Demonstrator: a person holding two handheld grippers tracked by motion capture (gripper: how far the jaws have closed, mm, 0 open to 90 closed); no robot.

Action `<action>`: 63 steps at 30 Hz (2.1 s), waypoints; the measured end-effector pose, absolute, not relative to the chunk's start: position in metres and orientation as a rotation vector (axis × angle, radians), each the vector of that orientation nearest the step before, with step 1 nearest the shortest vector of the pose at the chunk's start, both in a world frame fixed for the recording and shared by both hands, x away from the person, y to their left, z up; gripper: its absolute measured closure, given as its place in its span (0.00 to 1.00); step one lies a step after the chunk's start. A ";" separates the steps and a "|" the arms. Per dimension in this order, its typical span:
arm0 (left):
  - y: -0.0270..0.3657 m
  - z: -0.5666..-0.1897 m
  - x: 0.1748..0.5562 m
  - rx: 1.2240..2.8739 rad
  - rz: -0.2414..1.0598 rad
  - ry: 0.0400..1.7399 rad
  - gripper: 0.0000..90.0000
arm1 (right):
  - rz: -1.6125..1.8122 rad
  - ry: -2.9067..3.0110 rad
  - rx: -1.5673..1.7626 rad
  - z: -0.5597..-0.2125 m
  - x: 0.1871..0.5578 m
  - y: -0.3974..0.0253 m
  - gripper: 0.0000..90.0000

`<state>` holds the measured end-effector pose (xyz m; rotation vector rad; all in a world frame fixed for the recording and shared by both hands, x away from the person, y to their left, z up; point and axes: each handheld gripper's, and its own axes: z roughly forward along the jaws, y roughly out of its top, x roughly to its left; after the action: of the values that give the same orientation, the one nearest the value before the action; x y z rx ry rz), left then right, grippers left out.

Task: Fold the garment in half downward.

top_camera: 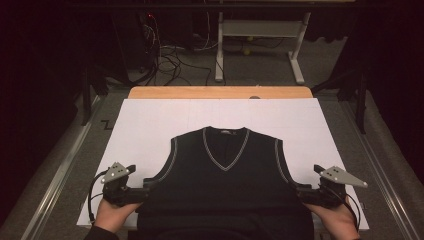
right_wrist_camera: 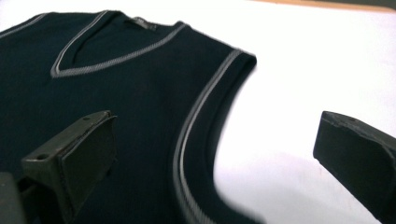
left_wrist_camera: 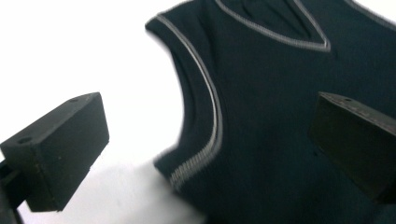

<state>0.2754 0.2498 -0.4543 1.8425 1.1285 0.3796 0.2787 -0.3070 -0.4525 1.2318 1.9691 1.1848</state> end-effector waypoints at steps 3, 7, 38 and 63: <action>0.250 -0.446 0.290 1.819 0.367 1.127 0.00 | 1.176 1.971 1.221 -0.448 0.294 -0.301 0.00; 0.246 -0.439 0.309 1.815 0.388 1.135 0.00 | 1.162 1.970 1.228 -0.443 0.314 -0.297 0.00; 0.206 -0.423 0.413 1.792 0.316 1.228 0.00 | 1.071 1.989 1.277 -0.427 0.405 -0.263 0.02; 0.184 -0.470 0.439 1.995 0.228 1.442 0.31 | 0.846 2.105 1.494 -0.469 0.438 -0.260 0.31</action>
<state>0.4394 0.1843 -0.4702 1.9953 1.4419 0.2283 0.4383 -0.2601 -0.4694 1.4936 2.1051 0.8456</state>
